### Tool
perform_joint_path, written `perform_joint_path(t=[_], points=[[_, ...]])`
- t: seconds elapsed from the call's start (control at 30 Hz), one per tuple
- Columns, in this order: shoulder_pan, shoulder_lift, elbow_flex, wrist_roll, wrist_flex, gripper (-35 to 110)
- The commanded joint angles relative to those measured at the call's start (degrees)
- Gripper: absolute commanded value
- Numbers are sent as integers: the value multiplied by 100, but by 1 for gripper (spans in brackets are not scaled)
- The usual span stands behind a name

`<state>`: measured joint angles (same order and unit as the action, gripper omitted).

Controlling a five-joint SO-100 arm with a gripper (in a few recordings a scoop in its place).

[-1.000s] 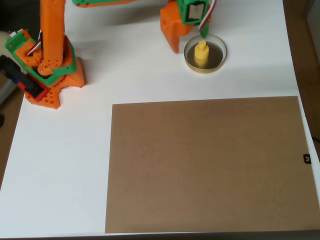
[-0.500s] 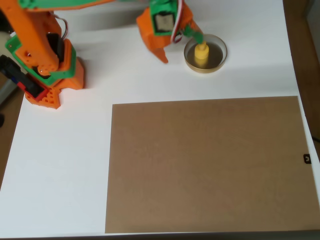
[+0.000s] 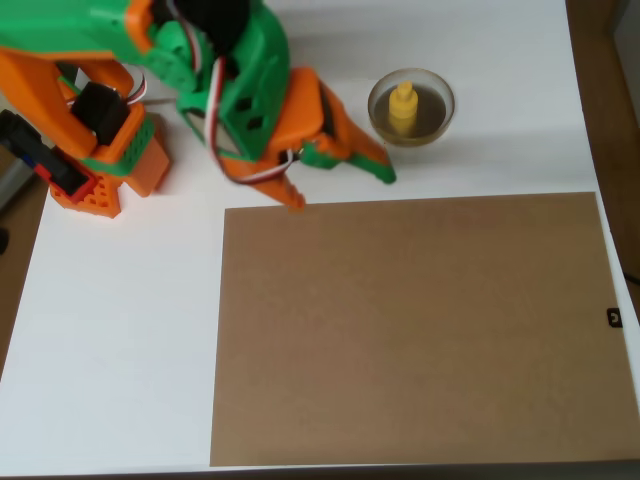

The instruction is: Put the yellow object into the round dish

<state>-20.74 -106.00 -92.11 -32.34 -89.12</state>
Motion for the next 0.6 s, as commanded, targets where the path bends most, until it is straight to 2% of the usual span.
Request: perform_joint_path(t=[0.0,0.57], points=[[264,-483,-132,88,132,31],[1978,-1846,-1688,791,1362,31]])
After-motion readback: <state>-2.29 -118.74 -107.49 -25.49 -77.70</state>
